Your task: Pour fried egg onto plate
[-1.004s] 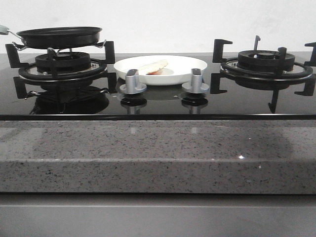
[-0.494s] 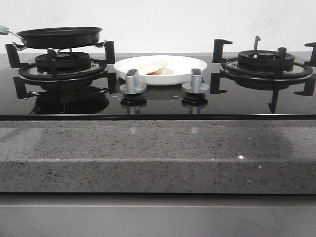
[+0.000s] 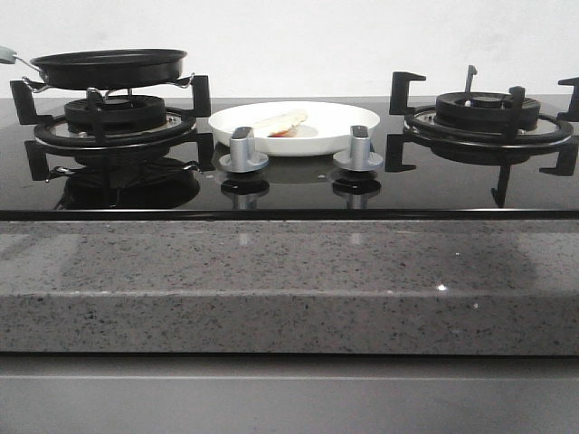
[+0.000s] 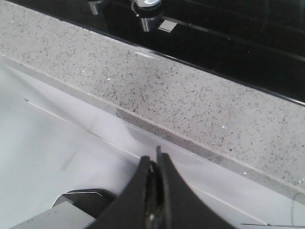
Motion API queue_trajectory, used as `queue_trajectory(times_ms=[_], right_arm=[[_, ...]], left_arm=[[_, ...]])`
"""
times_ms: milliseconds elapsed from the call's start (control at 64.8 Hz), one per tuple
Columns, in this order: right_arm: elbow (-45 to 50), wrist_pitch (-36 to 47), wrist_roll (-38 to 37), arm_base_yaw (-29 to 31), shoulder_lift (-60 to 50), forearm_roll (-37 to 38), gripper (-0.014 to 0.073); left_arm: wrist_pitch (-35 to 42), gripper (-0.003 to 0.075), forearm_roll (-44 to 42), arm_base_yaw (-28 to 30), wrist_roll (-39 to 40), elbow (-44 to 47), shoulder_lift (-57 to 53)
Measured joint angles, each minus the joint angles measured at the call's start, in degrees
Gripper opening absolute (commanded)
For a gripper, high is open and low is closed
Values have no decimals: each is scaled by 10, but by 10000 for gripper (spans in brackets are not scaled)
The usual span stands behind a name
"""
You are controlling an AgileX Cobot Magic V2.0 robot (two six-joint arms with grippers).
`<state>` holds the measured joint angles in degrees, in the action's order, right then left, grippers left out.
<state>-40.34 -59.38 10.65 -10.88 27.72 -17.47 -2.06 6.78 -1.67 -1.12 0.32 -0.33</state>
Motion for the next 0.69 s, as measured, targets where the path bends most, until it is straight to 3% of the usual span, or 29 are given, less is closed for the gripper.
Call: queue_trajectory(times_ms=[278, 571, 695], right_arm=[[34, 41, 0, 15, -35, 38, -68], [268, 360, 0, 101, -181, 88, -68], [350, 440, 0, 127, -235, 84, -68]], left_arm=[[0, -19, 0, 0, 0, 0, 0], [1, -19, 0, 0, 0, 0, 0], [1, -19, 0, 0, 0, 0, 0]])
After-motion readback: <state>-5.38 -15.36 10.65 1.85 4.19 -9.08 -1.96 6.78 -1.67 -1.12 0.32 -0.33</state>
